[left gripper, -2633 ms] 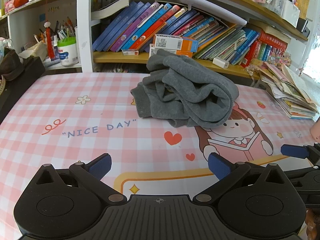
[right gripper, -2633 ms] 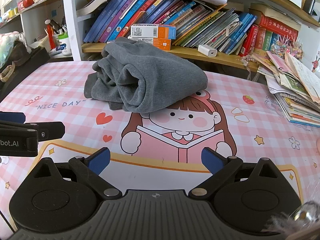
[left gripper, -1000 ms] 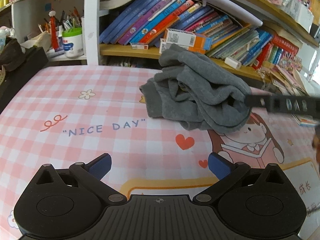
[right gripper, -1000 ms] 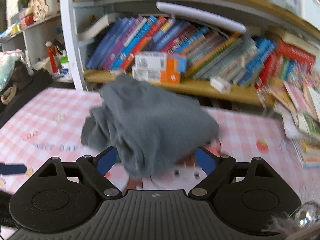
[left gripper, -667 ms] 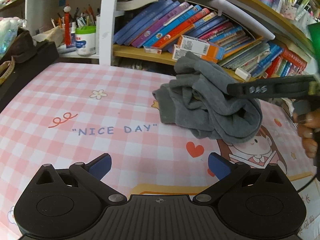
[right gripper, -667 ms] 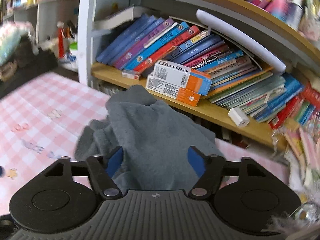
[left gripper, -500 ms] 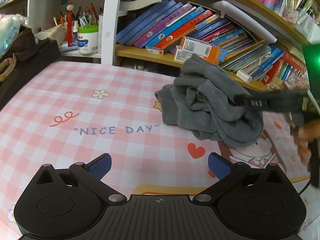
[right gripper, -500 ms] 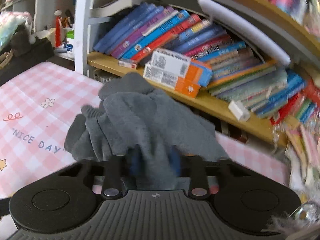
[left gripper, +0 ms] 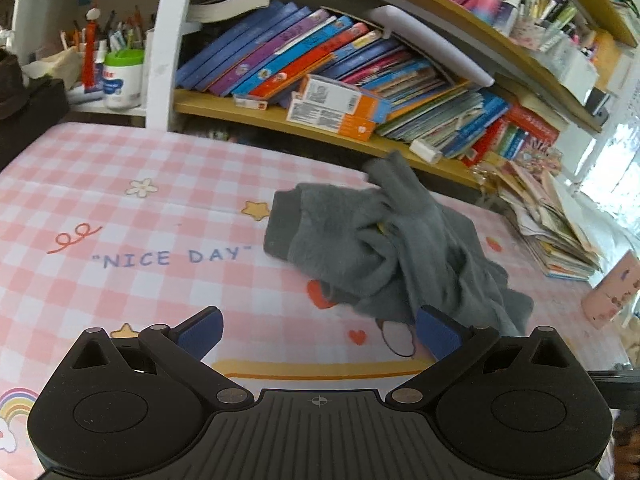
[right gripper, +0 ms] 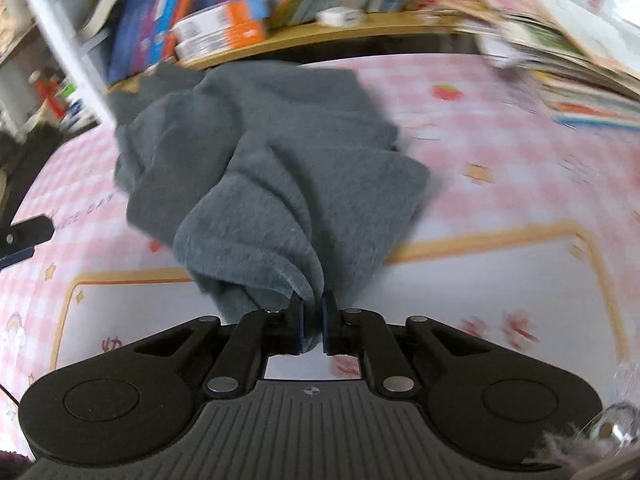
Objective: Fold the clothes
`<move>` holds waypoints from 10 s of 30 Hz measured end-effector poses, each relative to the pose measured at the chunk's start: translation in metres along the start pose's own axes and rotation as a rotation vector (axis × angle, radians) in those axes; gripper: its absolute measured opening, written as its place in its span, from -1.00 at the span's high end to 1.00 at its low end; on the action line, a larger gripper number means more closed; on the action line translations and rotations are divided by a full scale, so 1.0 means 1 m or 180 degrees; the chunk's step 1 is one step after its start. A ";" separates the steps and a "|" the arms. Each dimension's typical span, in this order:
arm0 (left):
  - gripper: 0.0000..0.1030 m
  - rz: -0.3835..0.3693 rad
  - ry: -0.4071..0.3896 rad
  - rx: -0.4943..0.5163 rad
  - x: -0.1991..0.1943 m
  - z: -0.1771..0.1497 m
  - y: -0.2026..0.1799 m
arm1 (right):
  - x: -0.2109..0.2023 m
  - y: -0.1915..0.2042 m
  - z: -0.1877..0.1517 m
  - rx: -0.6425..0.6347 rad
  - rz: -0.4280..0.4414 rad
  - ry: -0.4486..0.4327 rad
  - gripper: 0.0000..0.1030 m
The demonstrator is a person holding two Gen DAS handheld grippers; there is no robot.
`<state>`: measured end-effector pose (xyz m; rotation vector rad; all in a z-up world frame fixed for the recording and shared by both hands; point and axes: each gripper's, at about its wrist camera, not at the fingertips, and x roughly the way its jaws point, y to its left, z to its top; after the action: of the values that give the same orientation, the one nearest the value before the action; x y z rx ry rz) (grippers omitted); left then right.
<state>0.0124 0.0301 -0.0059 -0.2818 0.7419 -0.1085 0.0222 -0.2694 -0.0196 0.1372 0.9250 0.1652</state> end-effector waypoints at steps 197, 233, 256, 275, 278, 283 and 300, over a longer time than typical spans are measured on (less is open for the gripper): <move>-0.29 0.0433 -0.0368 -0.1326 -0.061 0.018 0.152 | 0.020 -0.001 0.009 0.0262 -0.0059 0.0057 0.51; -0.29 0.0760 -0.0083 -0.1397 -0.084 -0.012 0.176 | -0.044 -0.094 -0.028 0.0691 -0.1880 -0.0368 0.30; -0.29 0.0798 -0.0023 -0.1550 -0.082 -0.024 0.190 | -0.028 -0.072 -0.033 0.0405 -0.1829 -0.0366 -0.09; 0.64 0.0914 0.0099 -0.1033 -0.067 -0.031 0.172 | -0.008 -0.053 -0.054 0.0250 -0.1325 0.0013 0.79; 0.80 0.0881 0.0005 -0.0850 -0.075 -0.028 0.169 | -0.008 -0.053 -0.054 0.0243 -0.1322 0.0018 0.79; 0.42 0.0763 -0.0211 -0.0504 -0.079 -0.008 0.164 | -0.006 -0.050 -0.054 0.0185 -0.1324 0.0036 0.75; 1.00 0.0691 -0.0015 -0.0138 -0.004 0.036 0.160 | -0.007 -0.043 -0.058 0.0159 -0.1344 -0.0025 0.75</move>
<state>0.0338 0.1920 -0.0248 -0.2409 0.7663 0.1140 -0.0247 -0.3097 -0.0570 -0.0132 0.9310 -0.2494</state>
